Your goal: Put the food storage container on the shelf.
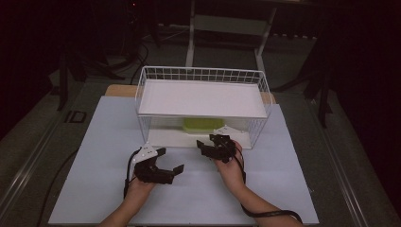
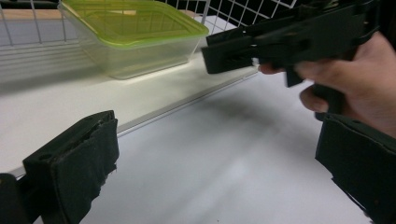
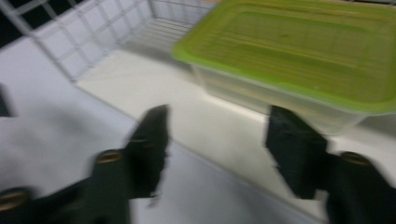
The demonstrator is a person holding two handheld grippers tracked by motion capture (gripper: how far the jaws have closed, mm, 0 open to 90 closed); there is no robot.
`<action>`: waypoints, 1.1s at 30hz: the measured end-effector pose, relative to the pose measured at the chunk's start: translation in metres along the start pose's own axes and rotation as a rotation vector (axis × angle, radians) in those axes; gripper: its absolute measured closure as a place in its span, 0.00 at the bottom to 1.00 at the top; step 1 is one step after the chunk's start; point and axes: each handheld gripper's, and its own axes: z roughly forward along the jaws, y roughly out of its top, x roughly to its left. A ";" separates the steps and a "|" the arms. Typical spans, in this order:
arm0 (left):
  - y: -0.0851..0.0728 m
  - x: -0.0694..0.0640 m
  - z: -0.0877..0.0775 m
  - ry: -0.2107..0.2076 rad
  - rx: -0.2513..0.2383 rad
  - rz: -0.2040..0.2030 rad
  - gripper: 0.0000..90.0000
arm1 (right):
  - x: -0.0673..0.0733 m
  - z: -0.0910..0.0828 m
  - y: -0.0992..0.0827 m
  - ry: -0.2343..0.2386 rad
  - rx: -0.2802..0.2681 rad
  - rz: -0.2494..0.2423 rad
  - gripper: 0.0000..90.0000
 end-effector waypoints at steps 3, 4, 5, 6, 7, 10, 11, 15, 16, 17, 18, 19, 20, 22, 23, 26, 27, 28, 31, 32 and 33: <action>0.001 0.000 0.001 -0.009 -0.001 -0.001 0.00 | 0.000 -0.003 -0.003 0.053 0.005 -0.010 0.23; 0.003 -0.001 0.002 -0.011 0.002 0.014 0.00 | 0.002 -0.010 -0.005 0.075 -0.018 -0.045 0.20; 0.005 -0.002 0.003 -0.010 0.004 0.031 0.00 | 0.002 -0.010 -0.005 0.075 -0.018 -0.045 0.20; 0.006 -0.003 0.003 -0.013 0.004 0.048 0.00 | 0.002 -0.012 -0.005 0.073 -0.026 -0.058 0.18; 0.008 -0.004 0.003 -0.017 0.001 0.060 0.00 | 0.002 -0.015 -0.004 0.088 -0.028 -0.055 0.16; 0.013 -0.010 0.002 -0.055 -0.004 0.092 0.00 | 0.001 -0.023 -0.004 0.105 -0.042 -0.052 0.16; 0.013 -0.010 0.002 -0.055 -0.004 0.092 0.00 | 0.001 -0.023 -0.004 0.105 -0.042 -0.052 0.16; 0.019 -0.016 -0.001 -0.090 -0.003 0.122 0.00 | -0.001 -0.037 -0.004 0.115 -0.055 -0.052 0.16; 0.019 -0.016 -0.001 -0.090 -0.003 0.122 0.00 | -0.001 -0.037 -0.004 0.115 -0.055 -0.052 0.16; 0.019 -0.017 -0.003 -0.100 -0.005 0.121 0.00 | -0.001 -0.043 -0.005 0.123 -0.061 -0.048 0.16; 0.019 -0.018 -0.004 -0.103 -0.007 0.121 0.00 | -0.001 -0.045 -0.006 0.120 -0.056 -0.051 0.16; 0.019 -0.018 -0.005 -0.104 -0.008 0.120 0.00 | -0.001 -0.047 -0.007 0.119 -0.057 -0.055 0.17; 0.019 -0.019 -0.007 -0.111 -0.003 0.122 0.00 | -0.001 -0.049 -0.008 0.124 -0.061 -0.054 0.17; 0.018 -0.021 -0.009 -0.117 0.008 0.136 0.00 | -0.001 -0.054 -0.011 0.123 -0.051 -0.054 0.17; 0.018 -0.021 -0.010 -0.121 0.007 0.138 0.00 | -0.002 -0.057 -0.012 0.127 -0.055 -0.049 0.17; 0.016 -0.023 -0.016 -0.131 0.007 0.150 0.00 | -0.004 -0.064 -0.016 0.130 -0.054 -0.046 0.17; 0.016 -0.023 -0.017 -0.134 0.002 0.147 0.00 | -0.005 -0.067 -0.017 0.137 -0.055 -0.044 0.17; 0.016 -0.023 -0.017 -0.134 0.002 0.147 0.00 | -0.005 -0.069 -0.018 0.139 -0.052 -0.044 0.17; 0.013 -0.026 -0.024 -0.138 0.010 0.162 0.00 | -0.008 -0.078 -0.023 0.137 -0.051 -0.051 0.19; 0.012 -0.027 -0.025 -0.136 0.016 0.172 0.00 | -0.008 -0.080 -0.024 0.134 -0.049 -0.055 0.19; 0.011 -0.028 -0.026 -0.139 0.017 0.175 0.00 | -0.010 -0.083 -0.026 0.134 -0.047 -0.054 0.19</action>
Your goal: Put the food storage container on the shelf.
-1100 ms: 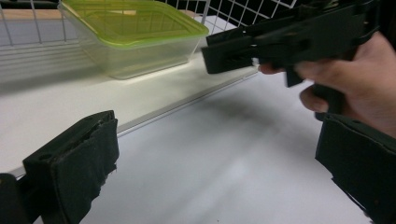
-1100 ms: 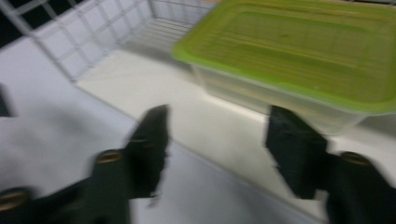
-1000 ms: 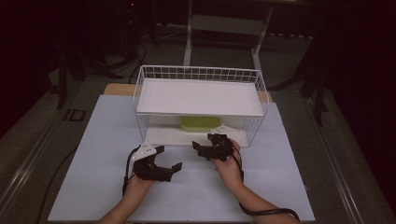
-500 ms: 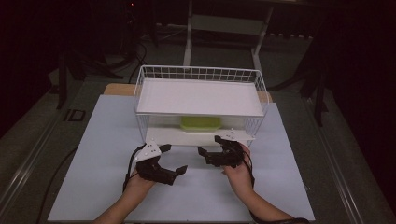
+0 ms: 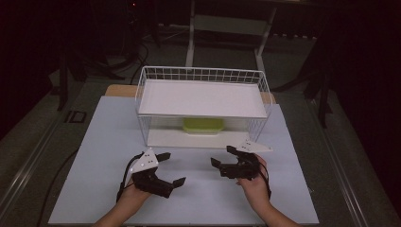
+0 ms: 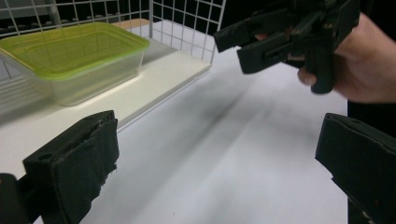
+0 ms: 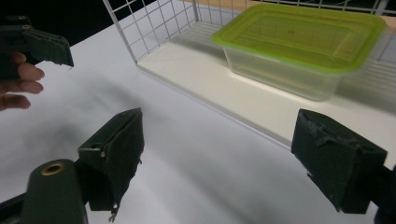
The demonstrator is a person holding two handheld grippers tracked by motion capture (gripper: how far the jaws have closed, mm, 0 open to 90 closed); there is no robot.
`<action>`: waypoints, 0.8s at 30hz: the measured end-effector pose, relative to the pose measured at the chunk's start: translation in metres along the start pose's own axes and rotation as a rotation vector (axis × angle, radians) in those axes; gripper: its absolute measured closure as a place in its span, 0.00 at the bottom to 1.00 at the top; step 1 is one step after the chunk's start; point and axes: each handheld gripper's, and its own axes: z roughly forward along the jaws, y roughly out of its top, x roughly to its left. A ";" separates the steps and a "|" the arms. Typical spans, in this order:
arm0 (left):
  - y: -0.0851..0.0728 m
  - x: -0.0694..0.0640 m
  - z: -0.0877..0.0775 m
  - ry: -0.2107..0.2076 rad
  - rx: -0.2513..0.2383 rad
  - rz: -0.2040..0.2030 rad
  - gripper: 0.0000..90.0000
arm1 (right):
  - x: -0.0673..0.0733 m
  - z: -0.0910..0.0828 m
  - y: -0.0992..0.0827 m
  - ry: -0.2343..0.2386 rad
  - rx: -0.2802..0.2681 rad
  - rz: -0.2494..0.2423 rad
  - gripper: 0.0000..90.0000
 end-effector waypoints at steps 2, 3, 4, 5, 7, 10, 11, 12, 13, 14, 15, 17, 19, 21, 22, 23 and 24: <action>-0.001 -0.001 -0.002 -0.010 0.001 -0.005 0.00 | -0.001 -0.006 -0.003 0.001 -0.007 0.011 0.19; -0.001 -0.001 -0.002 -0.010 0.001 -0.005 0.00 | -0.002 -0.008 -0.003 0.000 -0.005 0.010 0.19; -0.002 -0.001 -0.004 -0.014 -0.003 -0.016 0.00 | -0.003 -0.012 -0.005 -0.001 -0.006 0.013 0.19; -0.002 0.000 -0.005 -0.018 -0.001 -0.019 0.00 | -0.003 -0.014 -0.005 -0.002 -0.008 0.018 0.19; -0.003 0.000 -0.006 -0.019 0.001 -0.018 0.00 | -0.004 -0.018 -0.006 0.000 -0.007 0.021 0.19; -0.005 0.000 -0.011 -0.019 0.006 -0.021 0.00 | -0.005 -0.028 -0.011 -0.004 -0.009 0.024 0.19; -0.005 0.000 -0.011 -0.019 0.006 -0.021 0.00 | -0.006 -0.030 -0.013 -0.002 -0.011 0.022 0.19; -0.006 0.001 -0.014 -0.018 0.006 -0.020 0.00 | -0.006 -0.032 -0.016 0.003 -0.004 0.021 0.19; -0.006 0.001 -0.014 -0.018 0.006 -0.020 0.00 | -0.006 -0.032 -0.016 0.003 -0.004 0.021 0.19; -0.008 0.001 -0.017 -0.010 0.009 -0.022 0.00 | -0.006 -0.035 -0.021 -0.002 0.007 0.016 0.19; -0.009 0.002 -0.017 -0.012 0.011 -0.029 0.00 | -0.006 -0.036 -0.022 0.001 0.010 0.018 0.19; -0.010 0.002 -0.019 -0.004 0.014 -0.029 0.00 | -0.007 -0.038 -0.025 0.001 0.017 0.017 0.19; -0.010 0.002 -0.020 -0.001 0.014 -0.030 0.00 | -0.008 -0.040 -0.029 0.006 0.021 0.013 0.19; -0.011 0.001 -0.022 0.005 0.020 -0.025 0.00 | -0.009 -0.042 -0.033 0.011 0.029 0.004 0.19; -0.013 0.001 -0.024 0.006 0.025 -0.021 0.00 | -0.009 -0.043 -0.037 0.013 0.038 -0.003 0.19; -0.014 0.001 -0.024 0.008 0.026 -0.025 0.00 | -0.010 -0.044 -0.039 0.016 0.040 -0.005 0.19; -0.015 0.001 -0.025 0.008 0.029 -0.025 0.00 | -0.010 -0.045 -0.042 0.018 0.041 -0.005 0.19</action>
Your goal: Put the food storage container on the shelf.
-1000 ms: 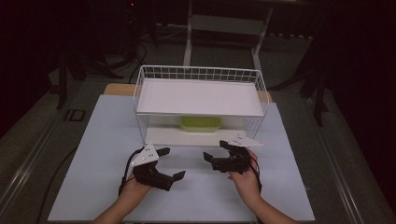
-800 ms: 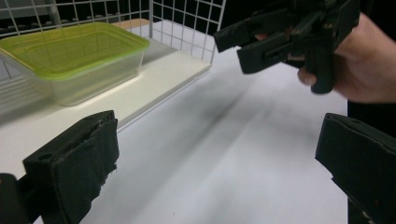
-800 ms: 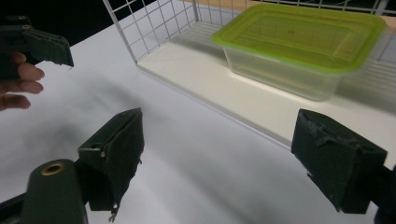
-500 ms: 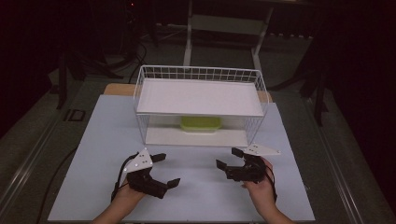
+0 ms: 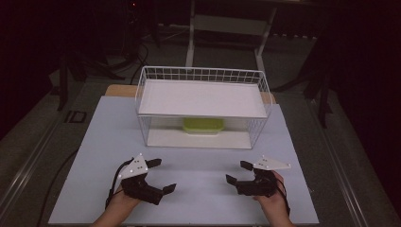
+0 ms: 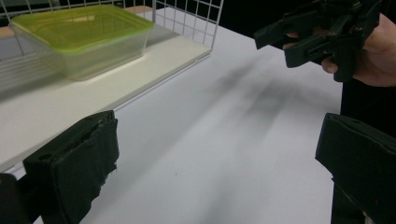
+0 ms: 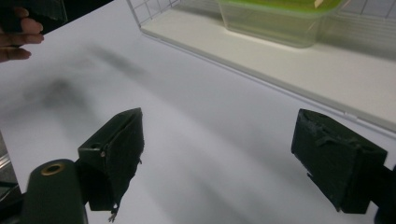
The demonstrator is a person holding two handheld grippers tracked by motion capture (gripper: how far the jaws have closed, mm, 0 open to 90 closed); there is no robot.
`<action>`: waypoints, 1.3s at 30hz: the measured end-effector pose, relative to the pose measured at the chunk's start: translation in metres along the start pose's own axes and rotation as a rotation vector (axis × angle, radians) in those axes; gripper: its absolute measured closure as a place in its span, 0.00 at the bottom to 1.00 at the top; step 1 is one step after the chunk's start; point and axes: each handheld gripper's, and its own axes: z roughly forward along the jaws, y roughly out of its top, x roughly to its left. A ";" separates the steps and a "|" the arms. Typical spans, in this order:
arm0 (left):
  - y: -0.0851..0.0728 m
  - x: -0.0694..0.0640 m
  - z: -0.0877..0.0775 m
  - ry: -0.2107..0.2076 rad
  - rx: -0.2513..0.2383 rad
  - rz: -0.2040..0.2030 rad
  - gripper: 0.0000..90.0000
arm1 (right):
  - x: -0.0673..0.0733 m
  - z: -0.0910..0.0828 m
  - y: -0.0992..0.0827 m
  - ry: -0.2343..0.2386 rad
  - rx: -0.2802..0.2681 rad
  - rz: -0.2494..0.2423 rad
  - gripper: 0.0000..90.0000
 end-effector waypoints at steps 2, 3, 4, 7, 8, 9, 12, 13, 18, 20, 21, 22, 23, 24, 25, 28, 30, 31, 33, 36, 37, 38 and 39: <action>-0.003 0.000 0.000 0.001 0.009 -0.001 0.00 | -0.001 0.000 -0.004 0.000 0.008 -0.006 0.19; -0.003 0.000 0.000 0.001 0.009 -0.001 0.00 | -0.001 0.000 -0.005 0.000 0.011 -0.010 0.19; -0.007 0.001 0.001 -0.001 0.009 -0.003 0.00 | -0.001 -0.001 -0.006 -0.001 0.011 -0.022 0.19; -0.009 0.001 0.001 0.000 0.005 -0.009 0.00 | -0.002 -0.001 -0.008 0.001 0.000 -0.036 0.19; -0.013 0.002 0.001 0.006 0.008 -0.011 0.00 | -0.005 -0.001 -0.010 0.013 -0.009 -0.038 0.19; -0.013 0.002 0.001 0.006 0.008 -0.011 0.00 | -0.005 -0.001 -0.010 0.013 -0.009 -0.038 0.19; -0.018 0.005 0.002 0.014 0.026 -0.016 0.00 | -0.008 0.000 -0.013 0.004 0.011 -0.066 0.18; -0.018 0.005 0.002 0.014 0.026 -0.016 0.00 | -0.008 0.000 -0.013 0.004 0.011 -0.066 0.18; -0.021 0.007 0.004 0.015 0.040 -0.014 0.00 | -0.013 0.002 -0.017 0.021 0.036 -0.065 0.18; -0.023 0.006 0.007 0.008 0.054 -0.012 0.00 | -0.014 0.003 -0.017 0.025 0.043 -0.068 0.18; -0.023 0.006 0.008 0.003 0.053 -0.013 0.00 | -0.014 0.002 -0.017 0.019 0.043 -0.077 0.18; -0.023 0.006 0.008 0.001 0.053 -0.013 0.00 | -0.015 0.002 -0.017 0.017 0.045 -0.086 0.18; -0.022 0.005 0.009 0.001 0.051 -0.013 0.00 | -0.015 0.002 -0.017 0.014 0.042 -0.086 0.18; -0.021 0.005 0.009 -0.001 0.048 -0.011 0.00 | -0.016 0.001 -0.017 0.012 0.043 -0.083 0.18; -0.021 0.005 0.009 -0.001 0.048 -0.011 0.00 | -0.016 0.001 -0.017 0.012 0.043 -0.083 0.18; -0.019 0.006 0.007 -0.001 0.025 -0.011 0.00 | -0.021 0.002 -0.017 0.016 0.037 -0.076 0.18; -0.018 0.006 0.006 -0.002 0.011 -0.022 0.00 | -0.022 0.002 -0.016 0.031 0.032 -0.077 0.18; -0.018 0.006 0.006 -0.002 0.011 -0.022 0.00 | -0.022 0.003 -0.016 0.037 0.027 -0.076 0.18; -0.018 0.008 0.004 -0.007 -0.015 -0.039 0.00 | -0.022 0.003 -0.016 0.052 0.018 -0.082 0.18; -0.018 0.009 0.002 -0.003 -0.031 -0.046 0.00 | -0.021 0.004 -0.016 0.067 0.017 -0.087 0.18; -0.018 0.009 0.002 -0.003 -0.031 -0.046 0.00 | -0.021 0.004 -0.016 0.067 0.017 -0.087 0.18; -0.018 0.010 0.001 -0.006 -0.039 -0.053 0.00 | -0.022 0.005 -0.016 0.073 0.021 -0.075 0.18; -0.018 0.011 0.001 -0.011 -0.045 -0.063 0.00 | -0.022 0.005 -0.016 0.079 0.020 -0.072 0.18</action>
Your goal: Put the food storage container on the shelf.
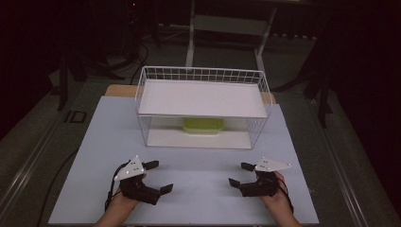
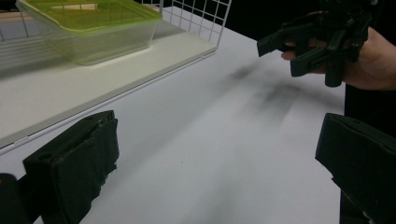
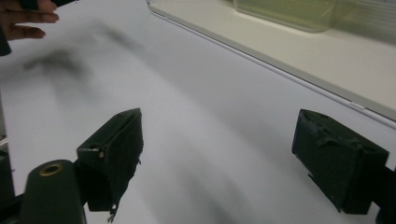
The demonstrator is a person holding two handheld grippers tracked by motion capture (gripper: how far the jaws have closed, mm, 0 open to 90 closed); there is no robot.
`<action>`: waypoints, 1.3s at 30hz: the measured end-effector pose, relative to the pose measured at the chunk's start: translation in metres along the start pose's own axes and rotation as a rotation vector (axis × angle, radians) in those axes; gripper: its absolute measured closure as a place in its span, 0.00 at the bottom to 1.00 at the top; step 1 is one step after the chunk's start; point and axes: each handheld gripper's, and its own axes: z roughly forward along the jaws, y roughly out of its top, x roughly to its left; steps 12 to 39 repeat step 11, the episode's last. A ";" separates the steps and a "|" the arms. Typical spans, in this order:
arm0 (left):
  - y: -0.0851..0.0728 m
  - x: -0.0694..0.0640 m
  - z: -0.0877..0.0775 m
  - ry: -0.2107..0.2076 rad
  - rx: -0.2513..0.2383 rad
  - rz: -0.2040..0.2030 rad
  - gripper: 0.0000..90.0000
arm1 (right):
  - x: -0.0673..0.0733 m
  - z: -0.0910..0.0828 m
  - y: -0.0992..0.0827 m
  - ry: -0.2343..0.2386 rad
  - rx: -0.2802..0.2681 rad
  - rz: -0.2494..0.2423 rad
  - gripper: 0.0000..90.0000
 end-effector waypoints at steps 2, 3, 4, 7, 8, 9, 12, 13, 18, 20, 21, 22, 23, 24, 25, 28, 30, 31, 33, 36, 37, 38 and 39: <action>0.000 0.001 0.000 -0.016 -0.013 -0.018 0.00 | -0.001 0.000 0.000 0.008 -0.007 0.011 0.18; 0.000 0.000 0.000 -0.015 -0.014 -0.017 0.00 | -0.001 0.000 0.000 0.011 -0.008 0.016 0.18; 0.000 0.000 0.000 -0.015 -0.014 -0.017 0.00 | -0.002 0.000 0.000 0.017 -0.012 0.021 0.18; 0.000 -0.001 0.003 -0.017 0.003 -0.008 0.00 | -0.003 0.000 0.000 0.018 -0.013 0.026 0.18; 0.000 -0.001 0.003 -0.017 0.003 -0.008 0.00 | -0.003 0.000 0.000 0.017 -0.012 0.027 0.18; -0.001 -0.001 0.004 -0.020 0.007 -0.007 0.00 | -0.003 0.000 0.000 0.013 -0.007 0.025 0.18; -0.001 -0.002 0.004 -0.018 0.010 -0.004 0.00 | -0.003 0.000 0.000 0.014 -0.007 0.023 0.18; -0.001 -0.002 0.004 -0.018 0.010 -0.004 0.00 | -0.003 0.000 0.000 0.014 -0.007 0.023 0.18; -0.001 -0.002 0.004 -0.018 0.010 -0.004 0.00 | -0.003 0.000 0.000 0.014 -0.007 0.023 0.18; -0.001 -0.002 0.004 -0.018 0.010 -0.004 0.00 | -0.003 0.000 0.000 0.014 -0.007 0.023 0.18; -0.001 -0.002 0.004 -0.018 0.010 -0.004 0.00 | -0.003 0.000 0.000 0.014 -0.007 0.023 0.18; -0.001 -0.002 0.004 -0.018 0.010 -0.004 0.00 | -0.003 0.000 0.000 0.014 -0.007 0.023 0.18; -0.001 -0.002 0.004 -0.018 0.010 -0.004 0.00 | -0.003 0.000 0.000 0.014 -0.007 0.023 0.18; -0.001 -0.002 0.004 -0.018 0.010 -0.004 0.00 | -0.003 0.000 0.000 0.014 -0.007 0.023 0.18; -0.001 -0.002 0.004 -0.018 0.010 -0.004 0.00 | -0.003 0.000 0.000 0.014 -0.007 0.023 0.18; -0.001 -0.002 0.004 -0.018 0.010 -0.004 0.00 | -0.003 0.000 0.000 0.014 -0.007 0.023 0.18; -0.001 -0.002 0.004 -0.018 0.010 -0.004 0.00 | -0.003 0.000 0.000 0.014 -0.007 0.023 0.18; -0.001 -0.002 0.004 -0.018 0.010 -0.004 0.00 | -0.003 0.000 0.000 0.014 -0.007 0.023 0.18; -0.001 -0.002 0.004 -0.018 0.010 -0.004 0.00 | -0.003 0.000 0.000 0.014 -0.007 0.023 0.18; -0.001 -0.002 0.004 -0.018 0.010 -0.004 0.00 | -0.003 0.000 0.000 0.014 -0.007 0.023 0.18; -0.001 -0.002 0.004 -0.018 0.010 -0.004 0.00 | -0.003 0.000 0.000 0.014 -0.007 0.023 0.18; -0.001 -0.002 0.004 -0.018 0.010 -0.004 0.00 | -0.003 0.000 0.000 0.014 -0.007 0.023 0.18; -0.001 -0.002 0.004 -0.018 0.010 -0.004 0.00 | -0.003 0.000 0.000 0.014 -0.007 0.023 0.18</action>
